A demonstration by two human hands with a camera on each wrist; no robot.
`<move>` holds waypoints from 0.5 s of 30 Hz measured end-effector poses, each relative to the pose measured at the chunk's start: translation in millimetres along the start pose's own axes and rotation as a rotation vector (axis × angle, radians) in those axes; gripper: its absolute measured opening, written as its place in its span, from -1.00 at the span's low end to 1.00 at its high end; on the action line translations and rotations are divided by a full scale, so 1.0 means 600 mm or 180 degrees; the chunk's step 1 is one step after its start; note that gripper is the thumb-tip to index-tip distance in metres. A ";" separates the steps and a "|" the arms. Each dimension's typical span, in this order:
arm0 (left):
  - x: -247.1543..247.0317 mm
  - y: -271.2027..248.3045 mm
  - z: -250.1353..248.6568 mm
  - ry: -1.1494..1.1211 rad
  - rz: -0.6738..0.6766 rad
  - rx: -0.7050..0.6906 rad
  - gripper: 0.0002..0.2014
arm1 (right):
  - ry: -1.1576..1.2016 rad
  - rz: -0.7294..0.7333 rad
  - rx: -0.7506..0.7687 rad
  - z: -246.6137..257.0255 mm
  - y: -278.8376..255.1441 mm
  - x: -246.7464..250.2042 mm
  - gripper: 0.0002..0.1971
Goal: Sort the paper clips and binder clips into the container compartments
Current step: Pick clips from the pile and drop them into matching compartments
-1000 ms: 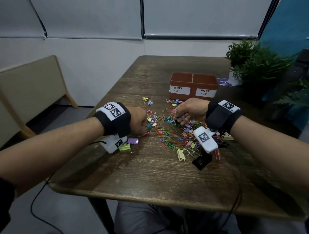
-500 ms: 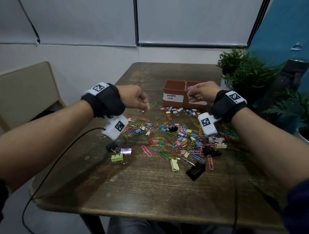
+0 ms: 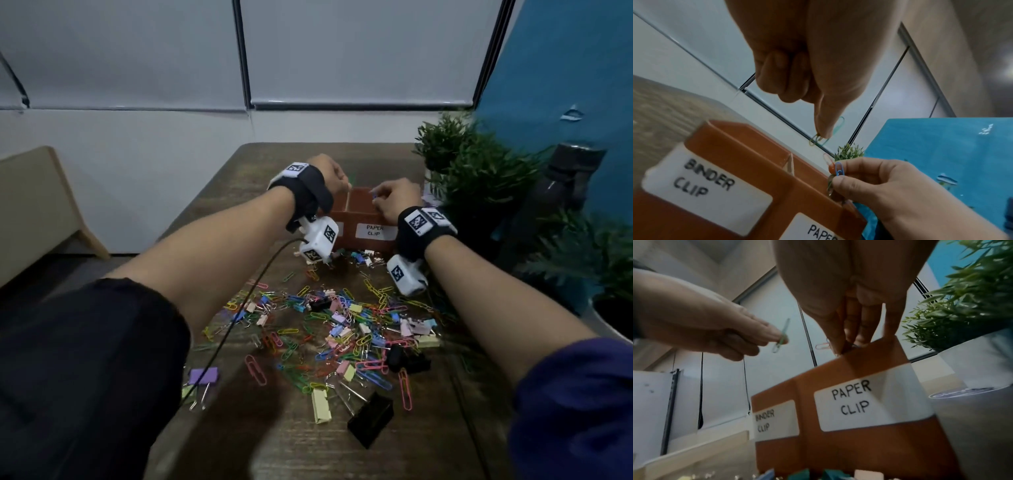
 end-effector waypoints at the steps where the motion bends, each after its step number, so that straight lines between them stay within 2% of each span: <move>1: -0.014 0.010 -0.007 0.0034 0.0023 0.0034 -0.85 | -0.0096 0.0060 -0.0019 -0.007 -0.001 -0.003 -0.83; 5: -0.062 0.042 -0.015 0.0331 0.0380 0.0207 -0.79 | 0.0011 0.0125 -0.0013 -0.031 -0.001 -0.004 -0.79; 9: -0.110 0.116 0.009 0.0631 0.0686 0.0225 -0.74 | 0.0220 0.0120 -0.0037 -0.046 -0.001 0.004 -0.78; 13: -0.105 0.064 -0.049 0.0654 0.0619 -0.0022 -0.65 | 0.0305 0.0124 0.0055 -0.046 -0.009 0.014 -0.67; 15: -0.111 0.053 -0.062 0.0935 0.0700 -0.0179 -0.61 | 0.0344 0.0107 0.0057 -0.042 -0.015 0.018 -0.63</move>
Point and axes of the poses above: each hand's wrist, its own y-axis towards the middle knuckle, its own x-axis out of the back of the hand, z = x × y, the point moved 1 cm from there along y, towards the middle knuckle, and after that the axes turned 7 degrees about -y, right-handed, at the moved point
